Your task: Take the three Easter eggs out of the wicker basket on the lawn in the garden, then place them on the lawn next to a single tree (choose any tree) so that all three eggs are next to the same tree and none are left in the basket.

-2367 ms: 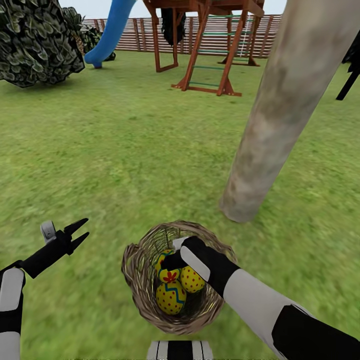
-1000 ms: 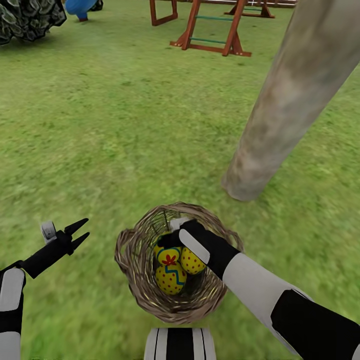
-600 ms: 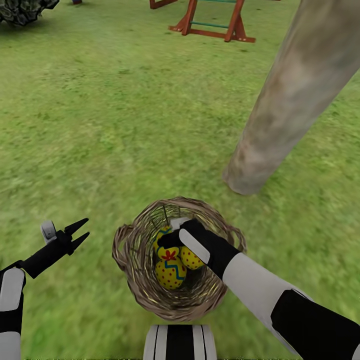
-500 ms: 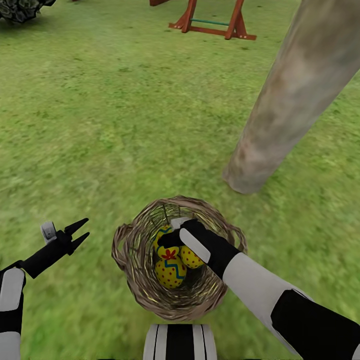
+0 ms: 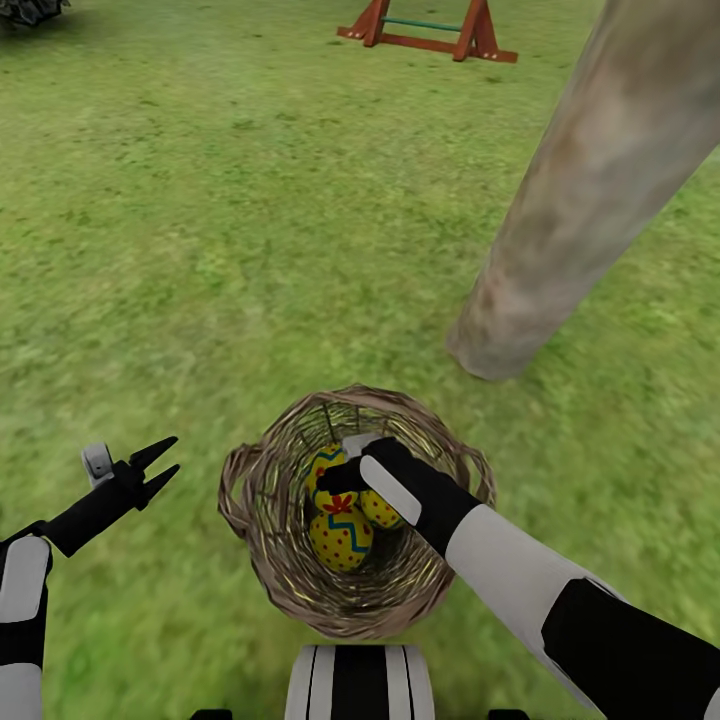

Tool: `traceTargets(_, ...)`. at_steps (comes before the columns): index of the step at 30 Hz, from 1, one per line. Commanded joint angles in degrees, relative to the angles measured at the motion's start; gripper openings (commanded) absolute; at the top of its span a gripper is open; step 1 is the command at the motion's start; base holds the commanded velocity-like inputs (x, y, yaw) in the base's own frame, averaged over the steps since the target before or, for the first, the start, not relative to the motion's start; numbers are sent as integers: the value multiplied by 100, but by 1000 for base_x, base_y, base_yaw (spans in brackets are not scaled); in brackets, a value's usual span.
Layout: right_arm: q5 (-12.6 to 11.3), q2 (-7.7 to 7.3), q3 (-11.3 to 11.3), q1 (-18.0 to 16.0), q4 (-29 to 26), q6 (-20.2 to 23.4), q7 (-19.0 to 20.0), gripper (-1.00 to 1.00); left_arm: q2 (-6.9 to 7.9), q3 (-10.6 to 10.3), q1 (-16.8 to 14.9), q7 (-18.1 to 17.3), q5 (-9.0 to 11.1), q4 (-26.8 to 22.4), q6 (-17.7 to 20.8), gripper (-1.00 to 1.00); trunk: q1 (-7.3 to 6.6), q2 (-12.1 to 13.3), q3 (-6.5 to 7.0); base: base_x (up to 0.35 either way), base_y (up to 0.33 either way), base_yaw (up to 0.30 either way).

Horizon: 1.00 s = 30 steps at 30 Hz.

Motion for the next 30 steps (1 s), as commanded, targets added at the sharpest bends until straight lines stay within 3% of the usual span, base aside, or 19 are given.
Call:
traceTargets(1,-147,0,20,1,17,-8,-56,100,-2,8,-5,-28,-18,1,23,100,1,-1,-5,0,0,0)
traceTargets(5,-147,0,-5,1,16,-8,-56,100,-10,8,-5,-28,-20,0,23,100,6,-3,-49,0,0,0)
traceTargets(7,-144,0,-127,1,6,-8,-49,100,-11,8,-5,-28,-20,0,23,100,6,-3,-49,0,0,0)
traceTargets(8,-140,0,-143,1,4,-8,-48,-100,-16,8,-5,-28,-19,2,23,100,6,-3,-49,0,0,0)
traceTargets(16,-139,0,-147,1,5,-8,-39,-100,-27,6,-5,-36,-18,8,22,100,11,-6,-93,0,0,0)
traceTargets(30,-139,0,-147,1,-3,-8,-39,-100,-37,-9,-5,-28,-27,8,14,100,-4,2,40,0,0,0)
